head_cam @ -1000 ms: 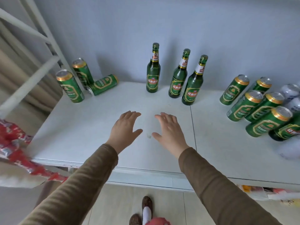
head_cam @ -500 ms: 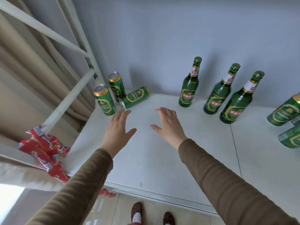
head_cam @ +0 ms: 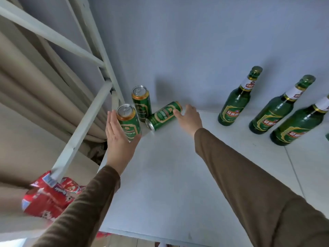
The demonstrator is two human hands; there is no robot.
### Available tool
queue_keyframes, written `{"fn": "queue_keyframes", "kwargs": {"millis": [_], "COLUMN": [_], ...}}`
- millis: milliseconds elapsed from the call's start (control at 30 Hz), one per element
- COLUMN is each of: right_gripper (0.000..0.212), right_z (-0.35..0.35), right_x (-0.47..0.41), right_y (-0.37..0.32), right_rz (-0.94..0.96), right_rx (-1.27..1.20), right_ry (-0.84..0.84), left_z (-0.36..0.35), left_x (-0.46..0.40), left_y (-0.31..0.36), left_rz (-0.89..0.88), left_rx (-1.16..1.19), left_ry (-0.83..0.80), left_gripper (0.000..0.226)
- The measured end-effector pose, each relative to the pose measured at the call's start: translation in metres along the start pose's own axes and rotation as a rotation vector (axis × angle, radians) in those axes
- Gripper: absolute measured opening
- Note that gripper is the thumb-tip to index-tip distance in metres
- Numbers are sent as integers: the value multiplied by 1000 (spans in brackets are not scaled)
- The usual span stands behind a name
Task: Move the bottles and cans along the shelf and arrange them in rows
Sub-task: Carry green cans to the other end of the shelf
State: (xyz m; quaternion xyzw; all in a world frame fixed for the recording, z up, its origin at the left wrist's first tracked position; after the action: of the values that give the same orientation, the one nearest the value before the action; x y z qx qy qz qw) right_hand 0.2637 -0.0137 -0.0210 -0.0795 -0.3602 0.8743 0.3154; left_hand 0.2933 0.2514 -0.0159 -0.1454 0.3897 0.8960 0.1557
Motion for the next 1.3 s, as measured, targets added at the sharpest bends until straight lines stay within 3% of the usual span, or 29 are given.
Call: {"fn": "queue_keyframes", "kwargs": {"millis": [233,500,700,867,967,1300], "right_gripper": [73,97,70,52,53,68], "right_z": [-34,-55,-58,-41,-26,30], "right_x": [-53,-81,-77,-49,-29,44], "right_y": [3,3,9,12,9,17], "right_rz": [-177,-395,-486,-408,-310,-45], "right_rx": [-97,-308,-631,-809,-865,-771], "right_ry": [-59,-133,-129,-192,-196,51], "left_z": [-21,-33,-31,-27,-24,-27], "left_x": [-19,-26,-26,-22,-16,7], "left_y": [-14,-22,-26,-20,-16,18], "left_rz": [301,388,361,377,367,334], "left_rx": [275,374,345,371,390,461], "left_ry": [-62,-94,-79,-78,-93,-169], "left_gripper": [118,101,84,74,71,56]}}
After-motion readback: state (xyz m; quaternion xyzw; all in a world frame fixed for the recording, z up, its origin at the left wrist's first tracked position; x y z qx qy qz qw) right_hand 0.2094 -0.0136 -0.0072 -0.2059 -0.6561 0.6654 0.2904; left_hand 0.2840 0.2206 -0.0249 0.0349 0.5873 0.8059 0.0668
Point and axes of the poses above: each hand's wrist, its own x-axis away from the middle knuckle, its own z-axis out of the back of the hand, y = z × x, the point moved 3 cm from there along -x, towards the middle knuckle, and after that the axes turned 5 degrees about y, right-handed, at the moved point
